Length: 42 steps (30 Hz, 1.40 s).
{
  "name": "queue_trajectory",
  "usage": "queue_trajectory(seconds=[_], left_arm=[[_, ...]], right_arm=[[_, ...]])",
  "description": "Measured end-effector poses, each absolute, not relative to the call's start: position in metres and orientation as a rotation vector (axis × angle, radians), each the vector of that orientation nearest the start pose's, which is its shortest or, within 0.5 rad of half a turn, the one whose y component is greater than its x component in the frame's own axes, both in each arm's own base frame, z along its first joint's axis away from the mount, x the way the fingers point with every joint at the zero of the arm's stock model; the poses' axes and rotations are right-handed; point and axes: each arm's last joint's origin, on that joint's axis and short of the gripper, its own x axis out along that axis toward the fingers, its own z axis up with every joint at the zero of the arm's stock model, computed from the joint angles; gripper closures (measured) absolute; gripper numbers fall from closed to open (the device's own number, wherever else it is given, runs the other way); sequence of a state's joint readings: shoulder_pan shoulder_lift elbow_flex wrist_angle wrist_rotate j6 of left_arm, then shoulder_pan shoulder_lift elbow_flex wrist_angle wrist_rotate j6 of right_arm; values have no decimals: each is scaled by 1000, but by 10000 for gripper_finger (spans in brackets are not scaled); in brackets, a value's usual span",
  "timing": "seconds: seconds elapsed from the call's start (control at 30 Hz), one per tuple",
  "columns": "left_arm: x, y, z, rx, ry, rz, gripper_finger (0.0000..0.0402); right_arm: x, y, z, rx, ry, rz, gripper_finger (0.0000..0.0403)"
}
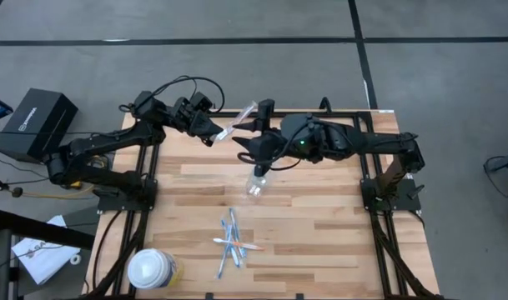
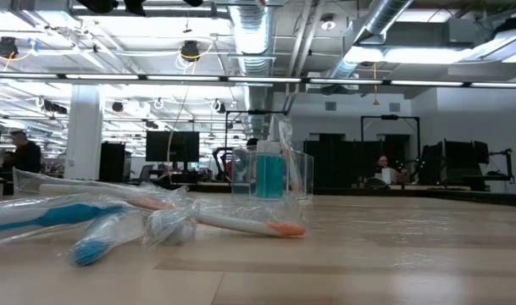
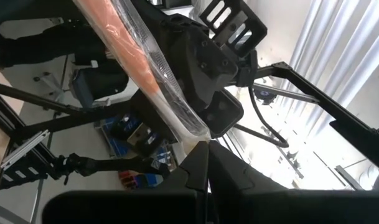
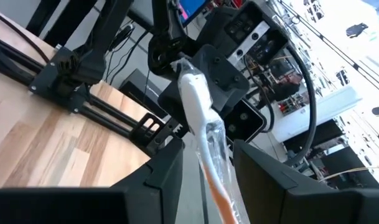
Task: Pick & Place toothbrushing station
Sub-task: Put the bottom orange toothbrush into the right section of the transparent organizer
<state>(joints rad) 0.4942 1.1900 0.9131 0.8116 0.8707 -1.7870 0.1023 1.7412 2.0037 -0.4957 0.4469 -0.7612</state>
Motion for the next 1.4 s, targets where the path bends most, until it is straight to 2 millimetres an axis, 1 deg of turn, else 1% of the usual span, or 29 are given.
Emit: queue_trajectory(seconds=[0.3,0.37,0.5,0.6,0.7,0.77,0.9,0.97,1.27,1.4], left_arm=[[229,98,383,-1401,25,-602,401],[229,98,384,-1397,23,-605,401],[229,98,384,-1398,18,-604,401],[229,98,384,-1399,20,-604,401],[228,98,386,-1387,18,-615,401],[228,98,385,-1390,21,-612,401],[228,98,386,-1385,17,-616,401],[228,98,386,-1385,17,-616,401],[228,98,386,-1385,20,-618,401],[228,98,386,-1384,21,-618,401]], right_arm=[[378,18,462,-809,357,-258,271],[385,19,458,-808,354,-255,272],[398,22,443,-822,393,-219,275],[400,24,440,-831,404,-214,276],[404,23,441,-824,377,-247,275],[402,21,444,-824,386,-252,276],[394,16,464,-776,319,-293,280],[392,14,469,-762,307,-299,282],[392,16,466,-767,327,-259,284],[397,16,462,-772,336,-253,288]])
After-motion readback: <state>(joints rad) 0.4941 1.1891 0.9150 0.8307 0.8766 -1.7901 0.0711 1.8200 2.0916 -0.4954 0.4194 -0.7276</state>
